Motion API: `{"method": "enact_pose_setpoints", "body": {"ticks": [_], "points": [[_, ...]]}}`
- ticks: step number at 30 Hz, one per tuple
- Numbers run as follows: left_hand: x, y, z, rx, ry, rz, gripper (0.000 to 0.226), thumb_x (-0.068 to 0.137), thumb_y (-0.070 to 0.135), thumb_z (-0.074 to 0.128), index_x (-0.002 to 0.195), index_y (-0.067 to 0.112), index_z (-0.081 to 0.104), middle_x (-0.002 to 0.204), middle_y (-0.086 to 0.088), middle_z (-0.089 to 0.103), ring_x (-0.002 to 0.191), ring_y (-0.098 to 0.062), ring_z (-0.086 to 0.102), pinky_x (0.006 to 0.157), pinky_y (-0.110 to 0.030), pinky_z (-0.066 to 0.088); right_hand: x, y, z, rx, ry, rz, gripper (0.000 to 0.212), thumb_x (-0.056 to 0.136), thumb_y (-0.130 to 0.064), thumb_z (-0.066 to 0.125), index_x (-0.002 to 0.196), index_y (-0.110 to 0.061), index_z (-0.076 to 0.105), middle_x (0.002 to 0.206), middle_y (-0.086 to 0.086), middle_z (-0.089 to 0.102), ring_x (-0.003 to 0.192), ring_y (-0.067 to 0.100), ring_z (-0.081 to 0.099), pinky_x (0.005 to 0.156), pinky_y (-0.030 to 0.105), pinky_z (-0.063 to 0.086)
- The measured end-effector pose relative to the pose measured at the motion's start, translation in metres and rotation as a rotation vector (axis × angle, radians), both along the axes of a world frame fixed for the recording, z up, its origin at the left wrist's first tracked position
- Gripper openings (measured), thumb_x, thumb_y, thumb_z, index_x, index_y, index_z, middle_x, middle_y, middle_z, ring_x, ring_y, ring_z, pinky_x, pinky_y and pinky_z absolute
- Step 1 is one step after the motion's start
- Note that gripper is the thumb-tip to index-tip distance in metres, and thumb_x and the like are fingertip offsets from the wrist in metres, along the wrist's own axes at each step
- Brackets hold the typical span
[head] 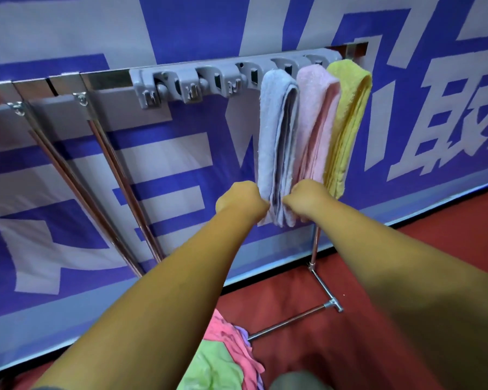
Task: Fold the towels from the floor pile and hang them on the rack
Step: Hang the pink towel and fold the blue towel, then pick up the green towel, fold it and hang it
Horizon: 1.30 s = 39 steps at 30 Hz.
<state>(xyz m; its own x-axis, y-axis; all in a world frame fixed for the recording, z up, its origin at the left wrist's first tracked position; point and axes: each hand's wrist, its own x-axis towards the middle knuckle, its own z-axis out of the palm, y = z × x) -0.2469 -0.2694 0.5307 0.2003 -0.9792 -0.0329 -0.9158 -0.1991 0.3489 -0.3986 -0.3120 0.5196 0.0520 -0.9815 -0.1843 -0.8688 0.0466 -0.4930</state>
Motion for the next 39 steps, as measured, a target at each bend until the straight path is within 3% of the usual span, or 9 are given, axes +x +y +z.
{"method": "enact_pose_setpoints", "body": {"ticks": [2,5,8,12,18,24,30,35,39], "points": [[0.007,0.014,-0.013,0.038,0.031,-0.018,0.018,0.089,0.025,0.057,0.085,0.017,0.072,0.080,-0.002,0.075,0.061,-0.022,0.076,0.062,-0.030,0.057,0.008,0.014,-0.010,0.069,0.013,0.009,0.012,0.083,-0.011,0.070,0.085,-0.007,0.082,0.087,0.013,0.079,0.076,0.028,0.075,0.072,0.033,0.063],[0.021,0.036,-0.031,0.101,0.088,-0.073,0.020,0.088,0.021,0.055,0.085,0.013,0.074,0.071,-0.002,0.077,0.051,-0.016,0.074,0.066,-0.034,0.064,0.021,0.035,-0.023,0.116,-0.086,-0.038,0.013,0.083,-0.009,0.065,0.082,-0.003,0.075,0.082,0.019,0.079,0.070,0.032,0.075,0.064,0.034,0.059],[0.040,0.064,-0.045,0.145,0.145,-0.094,0.023,0.088,0.018,0.053,0.083,0.011,0.075,0.070,-0.002,0.078,0.053,-0.016,0.075,0.071,-0.043,0.068,0.043,0.060,-0.031,0.155,-0.207,-0.066,0.018,0.092,-0.015,0.061,0.099,-0.003,0.072,0.083,0.014,0.080,0.072,0.031,0.078,0.059,0.039,0.060],[0.076,0.111,-0.051,0.148,0.180,-0.065,0.025,0.092,0.018,0.052,0.092,0.010,0.076,0.077,-0.002,0.080,0.061,-0.020,0.078,0.073,-0.045,0.068,0.081,0.098,-0.036,0.220,-0.301,-0.009,0.021,0.098,-0.019,0.052,0.113,-0.006,0.061,0.085,0.004,0.081,0.065,0.022,0.072,0.066,0.043,0.062],[0.146,0.193,-0.051,0.113,0.239,0.031,0.024,0.096,0.013,0.051,0.094,0.007,0.074,0.079,-0.001,0.081,0.062,-0.021,0.078,0.067,-0.042,0.068,0.149,0.162,-0.040,0.252,-0.297,0.139,0.023,0.102,-0.017,0.051,0.113,-0.001,0.063,0.088,0.006,0.080,0.066,0.021,0.071,0.055,0.030,0.055],[0.211,0.256,-0.071,0.092,0.321,0.148,0.026,0.097,0.013,0.052,0.089,0.004,0.074,0.078,0.000,0.081,0.063,-0.023,0.078,0.060,-0.036,0.064,0.213,0.213,-0.067,0.299,-0.291,0.232,0.020,0.101,-0.016,0.052,0.113,-0.005,0.063,0.085,0.007,0.079,0.065,0.023,0.071,0.057,0.032,0.055],[0.237,0.273,-0.137,0.133,0.441,0.225,0.025,0.098,0.015,0.055,0.090,0.004,0.076,0.082,-0.011,0.081,0.070,-0.032,0.078,0.062,-0.038,0.063,0.246,0.230,-0.141,0.483,-0.257,0.259,0.017,0.098,-0.010,0.051,0.086,-0.006,0.062,0.076,0.009,0.072,0.056,0.024,0.059,0.054,0.028,0.046],[0.246,0.269,-0.215,0.267,0.546,0.303,0.021,0.099,0.018,0.057,0.089,0.010,0.074,0.081,-0.007,0.081,0.066,-0.031,0.076,0.064,-0.038,0.063,0.249,0.231,-0.212,0.593,-0.221,0.258,0.013,0.102,-0.015,0.052,0.100,-0.009,0.063,0.083,0.008,0.075,0.064,0.023,0.065,0.058,0.027,0.047],[0.252,0.263,-0.283,0.356,0.527,0.346,0.021,0.100,0.012,0.050,0.100,0.006,0.070,0.090,-0.006,0.081,0.062,-0.022,0.070,0.050,-0.026,0.054,0.250,0.230,-0.277,0.690,-0.238,0.228,0.018,0.102,-0.020,0.053,0.115,-0.011,0.063,0.085,0.003,0.075,0.069,0.019,0.069,0.062,0.027,0.050]]}}
